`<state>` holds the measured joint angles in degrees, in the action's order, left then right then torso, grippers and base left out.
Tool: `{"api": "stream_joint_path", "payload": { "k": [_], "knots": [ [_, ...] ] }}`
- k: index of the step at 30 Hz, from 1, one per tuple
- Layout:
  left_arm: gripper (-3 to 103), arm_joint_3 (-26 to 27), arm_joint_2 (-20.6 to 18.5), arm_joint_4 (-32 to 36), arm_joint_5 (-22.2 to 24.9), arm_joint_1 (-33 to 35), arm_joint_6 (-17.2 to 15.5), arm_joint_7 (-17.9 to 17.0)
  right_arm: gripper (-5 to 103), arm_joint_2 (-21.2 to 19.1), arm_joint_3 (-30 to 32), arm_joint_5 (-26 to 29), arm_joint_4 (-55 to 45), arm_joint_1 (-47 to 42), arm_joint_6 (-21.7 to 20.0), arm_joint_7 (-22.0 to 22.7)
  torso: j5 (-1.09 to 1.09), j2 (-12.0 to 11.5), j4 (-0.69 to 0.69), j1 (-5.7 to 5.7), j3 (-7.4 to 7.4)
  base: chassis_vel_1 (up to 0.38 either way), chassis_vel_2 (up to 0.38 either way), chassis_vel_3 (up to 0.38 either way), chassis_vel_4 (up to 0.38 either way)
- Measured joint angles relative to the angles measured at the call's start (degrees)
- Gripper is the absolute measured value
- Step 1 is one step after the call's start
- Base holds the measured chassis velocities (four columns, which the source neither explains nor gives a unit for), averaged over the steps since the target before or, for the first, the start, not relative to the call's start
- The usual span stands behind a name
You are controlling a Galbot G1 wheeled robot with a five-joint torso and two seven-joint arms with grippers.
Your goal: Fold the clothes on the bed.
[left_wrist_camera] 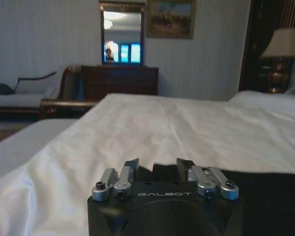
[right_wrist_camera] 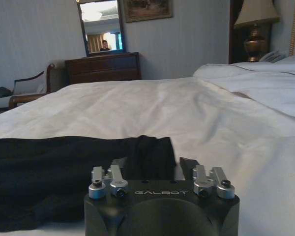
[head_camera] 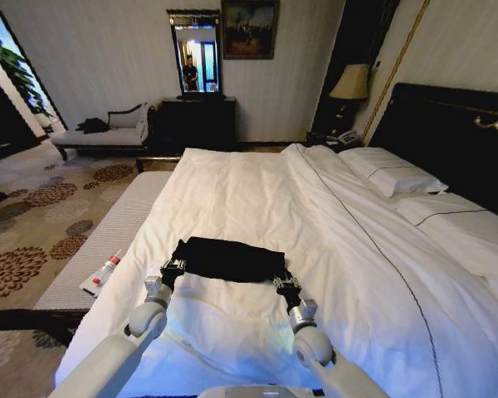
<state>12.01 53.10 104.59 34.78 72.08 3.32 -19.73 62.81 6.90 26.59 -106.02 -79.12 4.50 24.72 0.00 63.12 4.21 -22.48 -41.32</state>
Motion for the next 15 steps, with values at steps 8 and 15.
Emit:
{"api": "stream_joint_path", "payload": {
  "k": [8, 15],
  "knots": [
    [77, 7.48, 2.82, 4.17, -5.34, 9.72, 2.23, 2.10, 91, 2.47, 6.99, -0.81, -4.65, -6.17, 0.14, -0.91, -0.01, 0.00, -0.02, 0.00, 0.00, 0.000, 0.000, 0.000, 0.000],
    [99, 12.75, 7.00, 7.44, -14.20, 19.00, 6.58, 6.63, 100, 5.71, 11.80, 0.29, -9.50, -10.30, -0.93, -1.15, -0.01, 0.00, -0.01, 0.01, 0.00, 0.000, 0.000, 0.000, 0.000]
  ]
}}
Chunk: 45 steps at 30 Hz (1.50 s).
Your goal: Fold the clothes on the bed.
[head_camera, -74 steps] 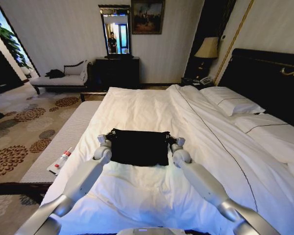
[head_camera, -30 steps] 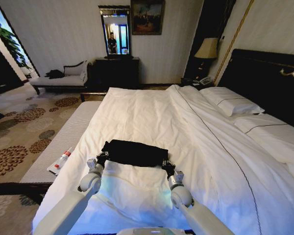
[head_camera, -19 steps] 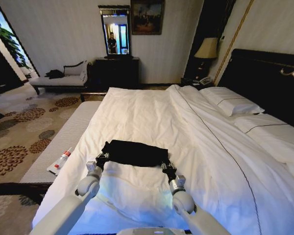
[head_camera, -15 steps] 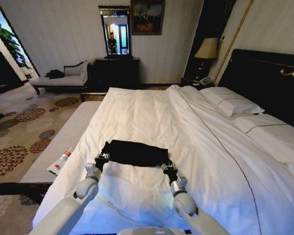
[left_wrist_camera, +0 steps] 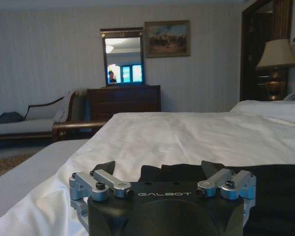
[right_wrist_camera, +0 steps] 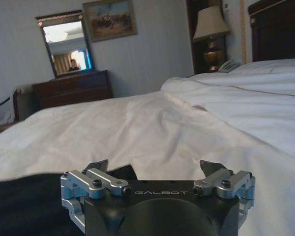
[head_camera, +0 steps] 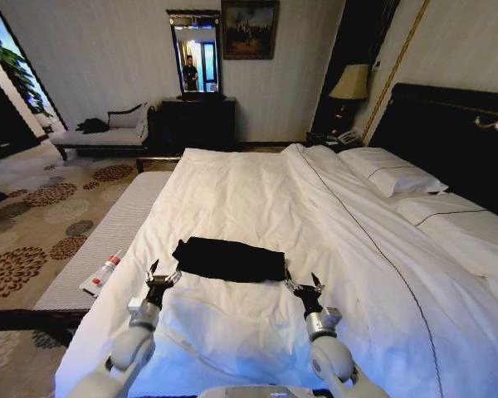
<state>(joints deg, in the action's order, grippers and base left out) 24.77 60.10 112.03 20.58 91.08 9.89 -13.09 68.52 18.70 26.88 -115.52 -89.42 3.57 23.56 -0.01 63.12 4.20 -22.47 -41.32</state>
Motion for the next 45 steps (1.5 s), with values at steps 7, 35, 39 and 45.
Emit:
{"api": "stream_joint_path", "payload": {
  "k": [7, 35, 39, 45],
  "knots": [
    [100, 6.03, 1.59, 4.47, -2.01, 10.15, 3.30, 2.69, 100, 3.21, 1.35, -0.35, -4.51, -5.12, -1.20, -0.72, 0.01, 0.00, 0.01, 0.01, 0.00, 0.000, 0.000, 0.000, 0.000],
    [100, 12.06, 3.38, 7.84, -1.26, 19.83, 6.79, 5.71, 100, 2.46, 5.35, 16.48, -12.20, -7.56, -13.87, 2.05, 0.00, 0.00, 0.01, 0.00, 0.00, 0.000, 0.000, 0.000, 0.000],
    [100, 12.01, 3.36, 7.81, -1.23, 19.77, 6.75, 5.69, 100, 1.24, 11.52, 39.78, -13.63, -0.64, -29.03, 5.68, 0.01, -0.01, -0.01, -0.01, -0.01, 0.000, 0.000, 0.000, 0.000],
    [100, 11.98, 3.35, 7.78, -1.21, 19.72, 6.71, 5.69, 100, -0.41, 14.27, 53.15, -9.02, 8.38, -38.25, 4.32, 0.02, -0.01, 0.00, -0.01, -0.01, 0.000, 0.000, 0.000, 0.000]
  ]
}}
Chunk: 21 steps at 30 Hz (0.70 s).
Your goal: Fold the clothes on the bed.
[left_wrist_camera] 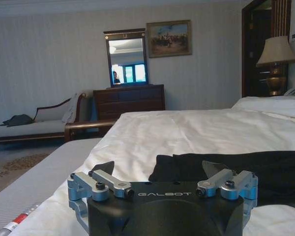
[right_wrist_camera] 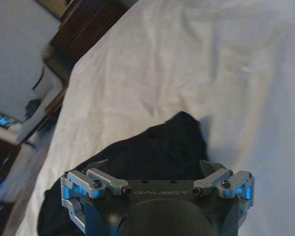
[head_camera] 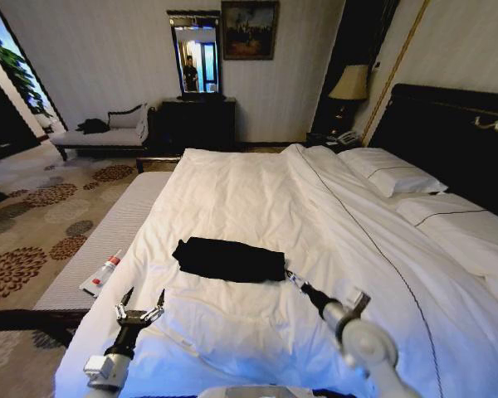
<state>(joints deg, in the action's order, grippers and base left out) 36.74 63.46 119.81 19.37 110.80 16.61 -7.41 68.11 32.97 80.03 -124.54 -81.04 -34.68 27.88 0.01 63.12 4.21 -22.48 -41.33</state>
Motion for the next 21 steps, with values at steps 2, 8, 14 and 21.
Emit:
{"api": "stream_joint_path", "payload": {
  "k": [2, 8, 14, 21],
  "knots": [
    [100, -0.01, -0.01, -0.01, 0.01, -0.01, -0.02, 0.00, 100, -0.57, -1.90, 0.21, 3.92, 4.22, -0.87, -0.71, 0.01, 0.00, 0.00, 0.00, 0.00, 0.000, 0.000, 0.000, 0.000],
    [100, -0.04, -0.01, -0.03, 0.03, -0.03, -0.04, -0.02, 100, -1.37, -6.54, -4.03, 11.92, 12.14, -2.41, -1.23, 0.00, 0.00, -0.01, 0.00, 0.00, 0.000, 0.000, 0.000, 0.000],
    [100, -0.06, -0.02, -0.05, 0.03, -0.04, -0.07, -0.02, 100, -1.29, -10.56, -8.89, 17.24, 15.67, -3.42, -0.37, 0.00, 0.00, 0.00, -0.01, 0.00, 0.000, 0.000, 0.000, 0.000],
    [100, -0.07, -0.02, -0.06, 0.03, -0.04, -0.07, -0.05, 95, -2.65, -12.55, -10.94, 20.38, 17.55, -3.48, -0.44, -0.01, 0.00, 0.00, -0.01, 0.01, 0.000, 0.000, 0.000, 0.000]
  ]
}}
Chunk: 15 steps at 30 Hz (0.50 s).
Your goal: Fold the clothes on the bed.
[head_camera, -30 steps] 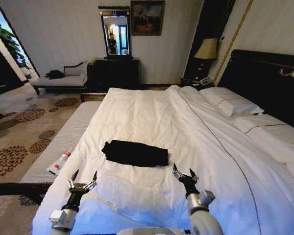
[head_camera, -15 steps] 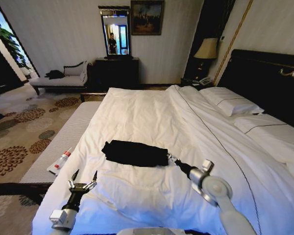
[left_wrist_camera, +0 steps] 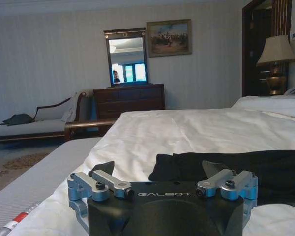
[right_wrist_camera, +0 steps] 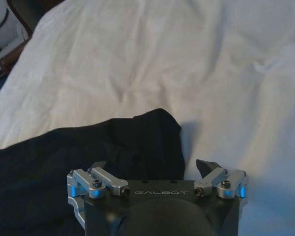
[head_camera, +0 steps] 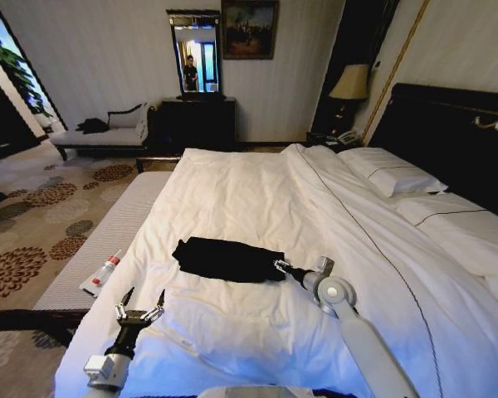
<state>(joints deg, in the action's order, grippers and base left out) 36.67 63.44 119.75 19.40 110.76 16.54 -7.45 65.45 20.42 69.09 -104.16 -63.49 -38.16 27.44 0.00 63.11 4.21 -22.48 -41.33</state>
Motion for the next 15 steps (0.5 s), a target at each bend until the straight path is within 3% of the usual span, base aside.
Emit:
{"api": "stream_joint_path", "payload": {
  "k": [7, 15],
  "knots": [
    [100, 0.00, 0.00, 0.00, 0.00, 0.00, -0.01, -0.01, 94, -0.01, -0.95, -0.67, 2.07, 1.26, 0.22, -0.32, -0.01, 0.00, 0.00, 0.00, 0.00, 0.000, 0.000, 0.000, 0.000],
    [100, 0.00, 0.00, 0.00, 0.00, 0.00, 0.00, -0.04, 90, 2.76, -1.73, -0.27, 4.67, 1.94, 0.30, -1.45, 0.00, 0.00, -0.01, 0.00, 0.00, 0.000, 0.000, 0.000, 0.000]
  ]
}}
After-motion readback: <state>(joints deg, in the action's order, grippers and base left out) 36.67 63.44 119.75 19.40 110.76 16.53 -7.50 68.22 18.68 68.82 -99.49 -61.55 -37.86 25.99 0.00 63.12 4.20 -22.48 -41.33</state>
